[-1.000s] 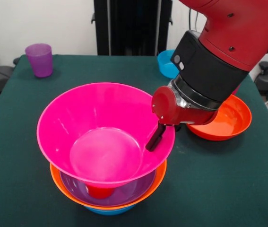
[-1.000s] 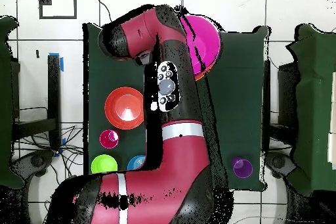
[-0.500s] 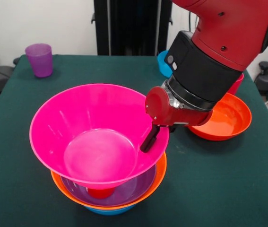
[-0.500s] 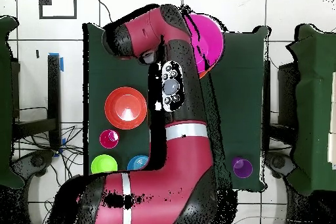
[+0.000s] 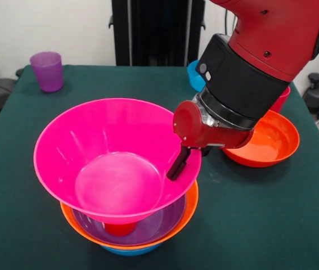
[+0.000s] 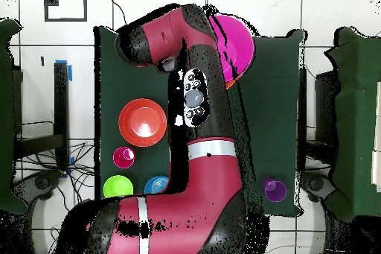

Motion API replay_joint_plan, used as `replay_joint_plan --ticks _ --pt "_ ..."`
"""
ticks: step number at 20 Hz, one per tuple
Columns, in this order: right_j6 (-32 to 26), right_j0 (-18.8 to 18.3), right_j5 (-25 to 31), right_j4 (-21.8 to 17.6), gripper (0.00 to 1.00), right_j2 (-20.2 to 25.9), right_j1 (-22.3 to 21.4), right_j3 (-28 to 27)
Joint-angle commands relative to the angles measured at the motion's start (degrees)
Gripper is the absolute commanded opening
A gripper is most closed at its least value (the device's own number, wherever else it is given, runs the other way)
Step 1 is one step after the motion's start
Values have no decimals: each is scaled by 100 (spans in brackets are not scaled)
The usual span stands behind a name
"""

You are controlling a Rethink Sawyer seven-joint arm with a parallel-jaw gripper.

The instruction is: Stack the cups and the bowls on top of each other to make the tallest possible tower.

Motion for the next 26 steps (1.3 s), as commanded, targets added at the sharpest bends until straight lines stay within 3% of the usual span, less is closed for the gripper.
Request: replay_joint_plan --ticks 1,26 --pt "-1187 -116 -90 -13 0 238 -84 100" --pt "-952 -42 -103 1 0 245 22 57"
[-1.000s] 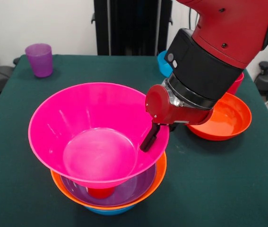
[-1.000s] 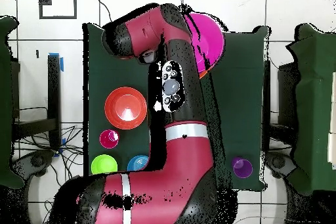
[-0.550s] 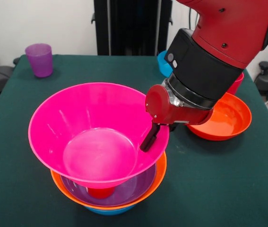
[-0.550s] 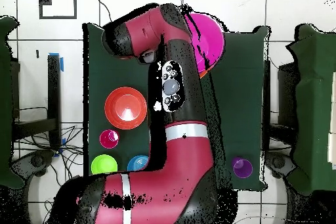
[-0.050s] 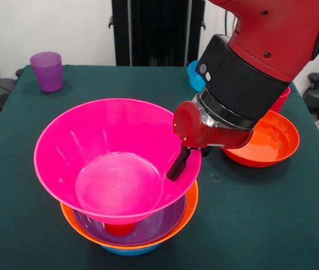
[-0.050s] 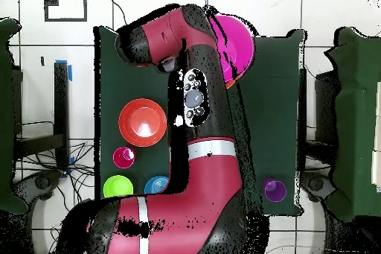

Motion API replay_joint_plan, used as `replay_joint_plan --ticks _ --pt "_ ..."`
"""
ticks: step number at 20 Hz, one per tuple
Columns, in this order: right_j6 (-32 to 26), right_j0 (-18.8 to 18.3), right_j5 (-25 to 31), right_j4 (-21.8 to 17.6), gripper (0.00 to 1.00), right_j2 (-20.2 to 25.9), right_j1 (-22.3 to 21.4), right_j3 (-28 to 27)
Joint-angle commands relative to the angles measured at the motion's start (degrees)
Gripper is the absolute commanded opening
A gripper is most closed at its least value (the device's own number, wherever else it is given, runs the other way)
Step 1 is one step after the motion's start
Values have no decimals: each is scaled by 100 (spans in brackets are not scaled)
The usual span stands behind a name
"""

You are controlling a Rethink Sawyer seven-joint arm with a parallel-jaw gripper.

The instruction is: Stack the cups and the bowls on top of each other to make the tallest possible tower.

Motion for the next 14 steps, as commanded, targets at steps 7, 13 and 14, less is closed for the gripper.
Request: replay_joint_plan --ticks 7,13,14 --pt "-972 -33 -141 -8 100 287 56 -19" --pt "-1000 -9 -88 -8 100 318 105 -86" --pt "-1008 -7 -86 -10 100 318 102 -84"
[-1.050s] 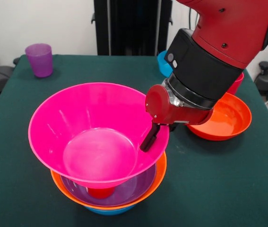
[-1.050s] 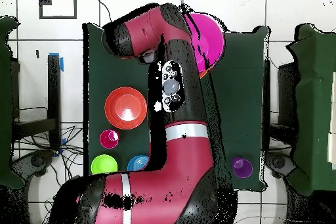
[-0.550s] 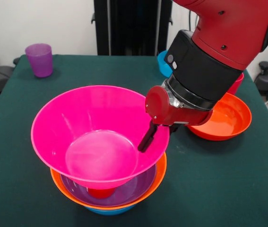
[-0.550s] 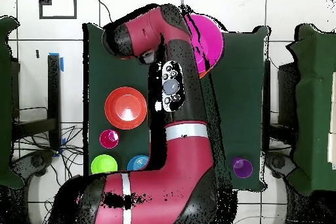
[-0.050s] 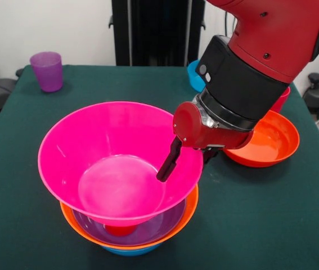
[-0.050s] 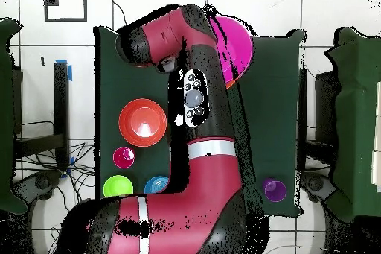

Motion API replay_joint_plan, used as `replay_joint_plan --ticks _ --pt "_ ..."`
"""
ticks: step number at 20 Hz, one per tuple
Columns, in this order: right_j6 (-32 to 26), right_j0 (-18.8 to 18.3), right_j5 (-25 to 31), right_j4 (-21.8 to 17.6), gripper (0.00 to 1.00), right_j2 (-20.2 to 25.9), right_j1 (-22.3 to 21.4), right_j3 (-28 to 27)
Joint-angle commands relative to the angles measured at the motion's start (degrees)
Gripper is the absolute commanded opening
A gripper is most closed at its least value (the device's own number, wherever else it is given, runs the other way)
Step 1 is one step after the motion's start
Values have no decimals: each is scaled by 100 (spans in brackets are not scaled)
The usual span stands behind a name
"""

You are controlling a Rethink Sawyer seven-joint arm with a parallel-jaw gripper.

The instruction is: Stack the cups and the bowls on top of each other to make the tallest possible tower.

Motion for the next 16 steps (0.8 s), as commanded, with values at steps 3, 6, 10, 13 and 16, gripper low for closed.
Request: replay_joint_plan --ticks 3,6,10,13,16 --pt "-1039 0 -66 -14 100 324 101 -97" --pt "-1044 -2 -77 -13 100 323 95 -80" --pt "-1039 -12 -55 15 100 323 66 -50" --pt "-1003 -22 -53 56 100 314 10 27" --pt "-1009 -15 19 99 100 313 -54 65"
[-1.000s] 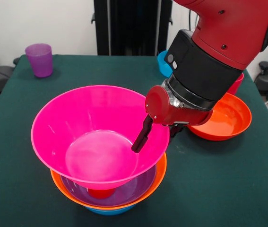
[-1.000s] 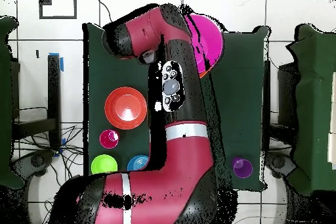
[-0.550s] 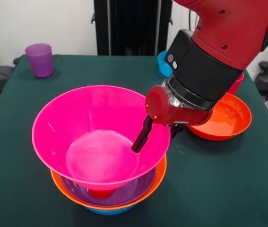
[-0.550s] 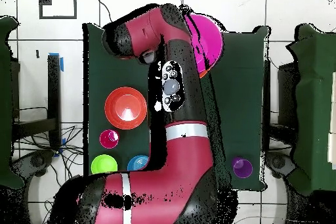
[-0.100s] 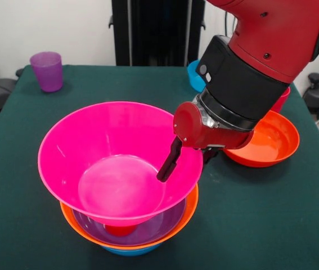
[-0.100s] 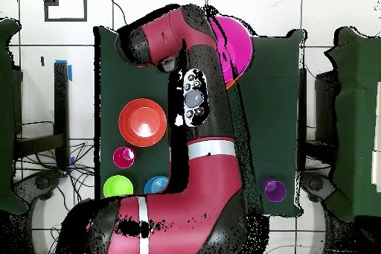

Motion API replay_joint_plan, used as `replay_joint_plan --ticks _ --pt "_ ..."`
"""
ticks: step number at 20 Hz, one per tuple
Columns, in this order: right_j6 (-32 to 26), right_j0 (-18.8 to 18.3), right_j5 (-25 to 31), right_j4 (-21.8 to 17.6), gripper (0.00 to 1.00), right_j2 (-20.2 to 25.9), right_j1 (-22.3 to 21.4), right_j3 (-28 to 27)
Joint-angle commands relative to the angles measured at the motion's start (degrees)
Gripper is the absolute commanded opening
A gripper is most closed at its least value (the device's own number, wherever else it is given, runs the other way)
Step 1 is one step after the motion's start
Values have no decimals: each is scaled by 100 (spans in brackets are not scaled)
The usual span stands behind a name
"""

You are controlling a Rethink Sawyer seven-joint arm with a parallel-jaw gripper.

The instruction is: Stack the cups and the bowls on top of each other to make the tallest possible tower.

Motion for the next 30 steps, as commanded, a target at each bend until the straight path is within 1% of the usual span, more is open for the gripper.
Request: replay_joint_plan --ticks 1,9,19,25,30 --pt "-1017 -10 49 100 100 309 -70 73" --pt "-1064 69 310 181 100 261 -289 127" --pt "-1238 171 759 226 100 290 -381 -87" --pt "-1450 256 1174 202 100 324 -435 -410" --pt "-1517 315 1630 292 100 391 -471 -690"
